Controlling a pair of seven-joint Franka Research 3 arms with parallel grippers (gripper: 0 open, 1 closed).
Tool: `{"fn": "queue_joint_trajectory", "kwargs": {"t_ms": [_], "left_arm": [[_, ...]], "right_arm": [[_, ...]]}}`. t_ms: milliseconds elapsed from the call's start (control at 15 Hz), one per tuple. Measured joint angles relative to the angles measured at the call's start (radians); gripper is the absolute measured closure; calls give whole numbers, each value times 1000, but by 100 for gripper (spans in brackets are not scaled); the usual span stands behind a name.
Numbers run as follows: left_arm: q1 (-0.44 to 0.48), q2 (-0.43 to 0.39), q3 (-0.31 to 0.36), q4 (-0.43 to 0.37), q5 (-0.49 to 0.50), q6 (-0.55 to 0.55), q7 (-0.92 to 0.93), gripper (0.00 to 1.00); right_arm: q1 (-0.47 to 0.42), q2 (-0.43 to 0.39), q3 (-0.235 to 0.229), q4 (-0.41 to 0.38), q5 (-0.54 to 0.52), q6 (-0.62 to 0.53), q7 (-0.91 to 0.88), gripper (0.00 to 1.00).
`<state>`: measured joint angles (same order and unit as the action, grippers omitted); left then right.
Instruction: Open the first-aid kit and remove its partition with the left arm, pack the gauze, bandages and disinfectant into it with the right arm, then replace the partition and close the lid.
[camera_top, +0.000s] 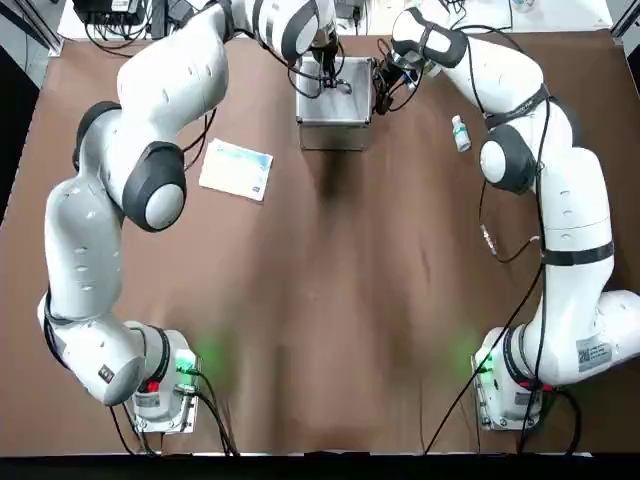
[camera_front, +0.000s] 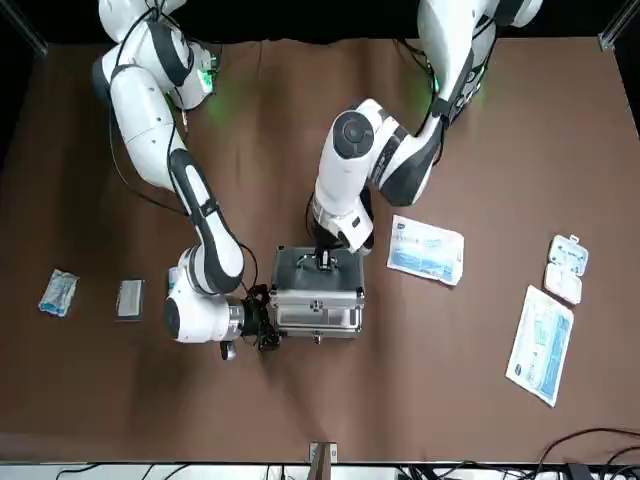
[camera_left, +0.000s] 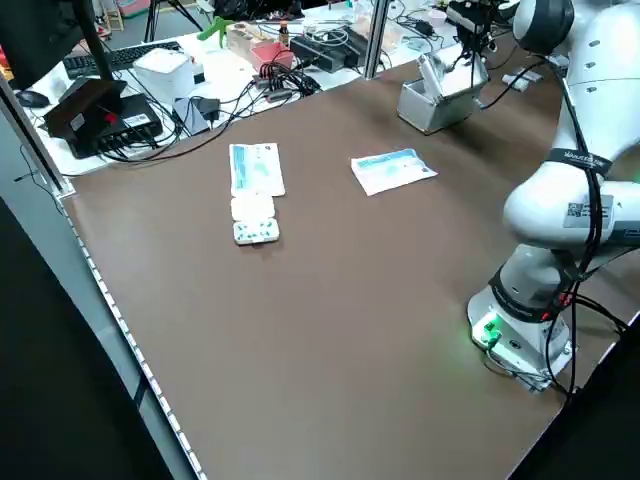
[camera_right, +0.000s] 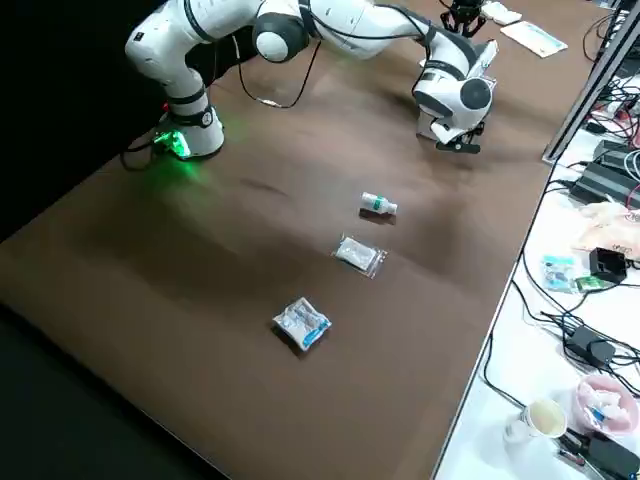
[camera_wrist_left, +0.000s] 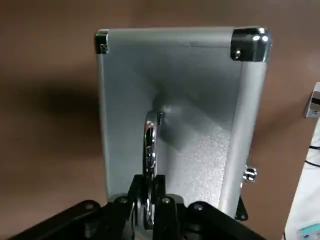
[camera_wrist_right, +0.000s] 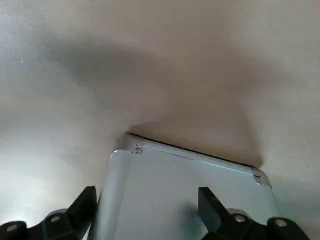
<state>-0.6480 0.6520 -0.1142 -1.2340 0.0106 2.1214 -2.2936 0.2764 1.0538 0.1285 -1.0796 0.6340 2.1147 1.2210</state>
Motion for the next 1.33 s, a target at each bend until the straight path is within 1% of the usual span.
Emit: {"fn": "queue_joint_trajectory", "kwargs": {"t_ms": [600,867,1333], "left_arm": [[2,-25,-49,-1,1,-118,1,86],[2,-30,-64,-11,1,-139,-1,87],[2,-40,-77,-32,10,-141,-8,87]], "right_arm": [[-1,1,-1,1,1,-4,1,10],[-1,1,-1,1,1,-5,2,10],[-3,1,-1,1,4,-8,4,10]]}}
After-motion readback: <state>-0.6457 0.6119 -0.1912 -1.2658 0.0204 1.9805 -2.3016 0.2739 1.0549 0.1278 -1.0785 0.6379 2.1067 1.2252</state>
